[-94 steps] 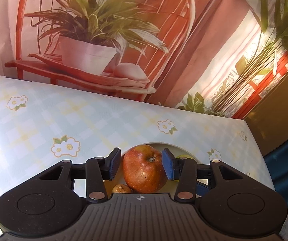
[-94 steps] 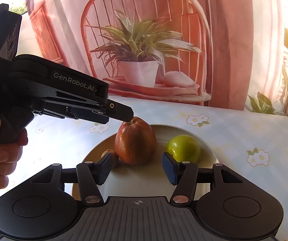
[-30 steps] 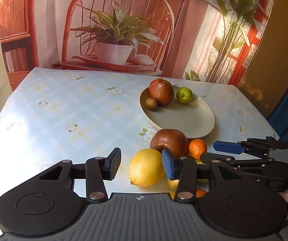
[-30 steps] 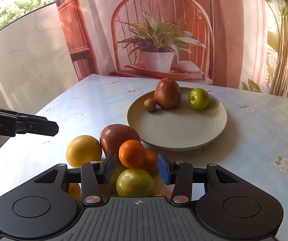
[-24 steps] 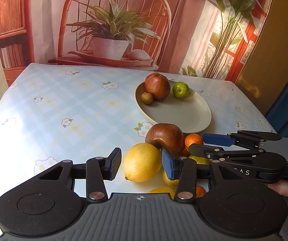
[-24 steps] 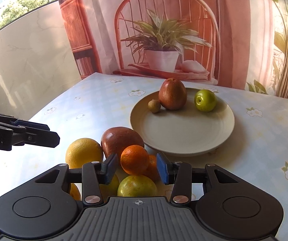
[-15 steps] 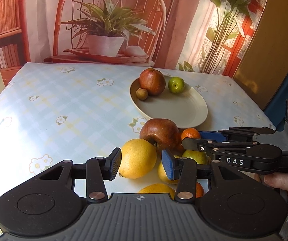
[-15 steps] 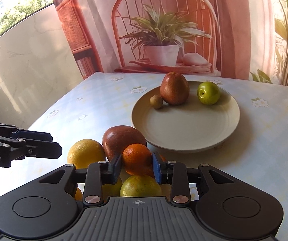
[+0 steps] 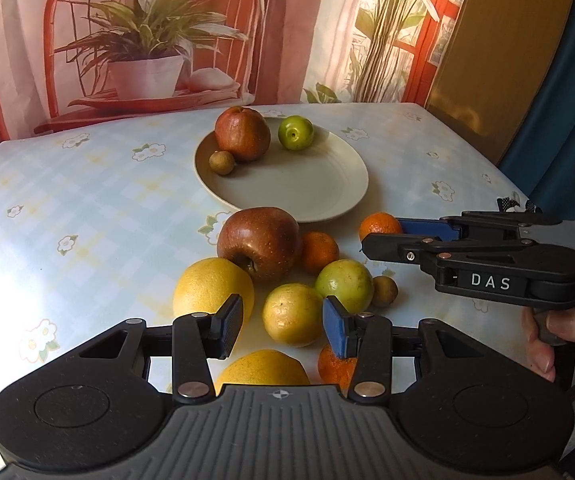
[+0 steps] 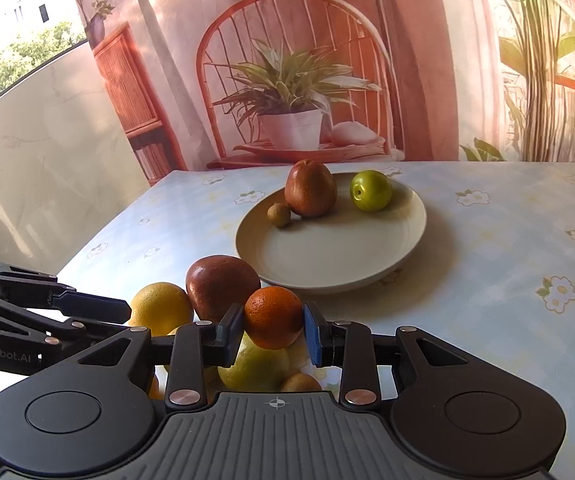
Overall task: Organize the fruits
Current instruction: 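Close the left tool on the grapefruit while the right tool grasps the tangerine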
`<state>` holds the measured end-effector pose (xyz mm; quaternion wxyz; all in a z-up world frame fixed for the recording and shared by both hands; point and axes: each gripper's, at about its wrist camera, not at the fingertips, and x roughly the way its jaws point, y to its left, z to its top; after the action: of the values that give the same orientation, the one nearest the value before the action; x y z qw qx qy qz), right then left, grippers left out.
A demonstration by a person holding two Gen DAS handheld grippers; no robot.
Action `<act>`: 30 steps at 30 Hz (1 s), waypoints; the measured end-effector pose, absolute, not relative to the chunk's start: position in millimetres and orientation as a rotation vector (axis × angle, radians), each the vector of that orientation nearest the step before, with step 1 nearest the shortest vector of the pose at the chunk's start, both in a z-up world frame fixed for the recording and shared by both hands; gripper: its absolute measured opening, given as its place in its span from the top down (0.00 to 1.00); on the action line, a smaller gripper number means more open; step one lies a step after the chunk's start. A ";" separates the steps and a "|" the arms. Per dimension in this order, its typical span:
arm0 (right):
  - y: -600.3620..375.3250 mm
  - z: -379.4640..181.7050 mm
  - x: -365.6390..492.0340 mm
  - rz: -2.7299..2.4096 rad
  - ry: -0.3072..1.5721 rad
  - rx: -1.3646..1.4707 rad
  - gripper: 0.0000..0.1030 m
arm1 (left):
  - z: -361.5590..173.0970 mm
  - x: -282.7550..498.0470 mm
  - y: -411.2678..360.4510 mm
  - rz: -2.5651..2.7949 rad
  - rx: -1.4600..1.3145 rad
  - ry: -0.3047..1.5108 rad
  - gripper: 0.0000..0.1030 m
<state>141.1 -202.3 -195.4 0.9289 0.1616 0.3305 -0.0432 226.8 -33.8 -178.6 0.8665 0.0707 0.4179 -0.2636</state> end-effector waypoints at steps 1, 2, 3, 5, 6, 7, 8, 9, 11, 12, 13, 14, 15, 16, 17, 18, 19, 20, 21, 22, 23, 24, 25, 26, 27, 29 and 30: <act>-203.0 -194.7 140.6 -0.089 0.673 0.334 0.72 | -180.0 226.2 -37.3 -0.560 0.167 0.876 0.55; -203.4 -194.3 139.9 -0.088 0.669 0.335 0.72 | -181.5 225.9 -41.3 -0.575 0.186 0.875 0.55; -203.7 -194.0 139.4 -0.087 0.667 0.335 0.72 | -182.6 225.8 -44.8 -0.588 0.201 0.874 0.55; -203.4 -193.5 139.2 -0.086 0.663 0.330 0.72 | -185.3 226.8 -51.6 -0.608 0.236 0.875 0.55; -203.5 -193.5 138.9 -0.085 0.662 0.330 0.72 | -186.7 226.9 -53.7 -0.613 0.253 0.876 0.55; -203.4 -193.1 138.6 -0.084 0.660 0.331 0.72 | -188.0 228.0 -55.4 -0.612 0.264 0.878 0.55; -203.9 -193.2 138.0 -0.084 0.659 0.332 0.72 | -188.9 230.1 -56.8 -0.608 0.275 0.884 0.55; -204.1 -193.3 137.5 -0.086 0.658 0.333 0.72 | -189.9 231.4 -57.6 -0.606 0.278 0.891 0.55; -205.1 -194.1 136.0 -0.089 0.657 0.338 0.72 | -192.7 235.1 -58.2 -0.609 0.278 0.904 0.55; -205.2 -194.4 135.5 -0.092 0.657 0.341 0.72 | -193.6 236.6 -58.5 -0.609 0.282 0.910 0.55; -205.9 -194.8 135.4 -0.094 0.657 0.344 0.72 | -194.6 237.7 -59.2 -0.609 0.288 0.912 0.55; -206.6 -195.3 135.0 -0.096 0.657 0.347 0.72 | -195.8 238.0 -60.2 -0.609 0.298 0.914 0.55; -207.2 -195.5 134.8 -0.097 0.657 0.350 0.72 | -196.9 239.1 -60.9 -0.609 0.302 0.918 0.55; -207.9 -195.9 134.5 -0.097 0.657 0.351 0.72 | -197.9 240.3 -61.2 -0.610 0.302 0.924 0.55; -207.9 -196.2 134.3 -0.097 0.657 0.351 0.72 | -198.7 242.2 -61.9 -0.608 0.301 0.933 0.55; -207.9 -196.6 134.2 -0.097 0.657 0.350 0.72 | -200.0 243.6 -62.3 -0.606 0.301 0.941 0.55; -208.3 -196.8 134.1 -0.099 0.657 0.352 0.72 | -201.9 245.8 -63.1 -0.603 0.304 0.952 0.55; -208.9 -197.2 133.9 -0.100 0.658 0.354 0.72 | -202.9 246.8 -63.2 -0.607 0.301 0.956 0.55; -209.3 -197.6 133.7 -0.101 0.658 0.355 0.72 | -203.8 247.7 -63.1 -0.606 0.298 0.957 0.55; -209.8 -198.1 134.0 -0.101 0.659 0.356 0.72 | -203.9 248.9 -63.1 -0.607 0.296 0.957 0.55; -210.1 -198.4 134.0 -0.101 0.660 0.357 0.72 | -203.8 249.6 -63.4 -0.607 0.294 0.957 0.55; -210.6 -198.7 134.3 -0.102 0.661 0.358 0.71 | -204.1 250.7 -63.9 -0.607 0.292 0.957 0.55; -210.7 -199.0 134.3 -0.102 0.661 0.358 0.71 | -204.4 251.8 -64.6 -0.608 0.293 0.957 0.55; -210.8 -199.2 134.3 -0.101 0.662 0.358 0.71 | -204.8 252.8 -65.5 -0.609 0.296 0.958 0.54; -210.9 -199.3 134.2 -0.102 0.661 0.358 0.72 | -205.4 253.6 -66.3 -0.612 0.301 0.960 0.54; -210.9 -199.2 134.1 -0.101 0.661 0.358 0.72 | -207.4 256.2 -67.1 -0.617 0.301 0.973 0.53; -210.9 -199.4 134.0 -0.102 0.661 0.358 0.72 | -208.8 257.5 -66.8 -0.621 0.295 0.984 0.53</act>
<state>134.0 -210.9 -199.4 0.9289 0.1748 0.3226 -0.0498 257.5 -66.8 -208.8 0.8252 0.1389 0.4629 -0.2923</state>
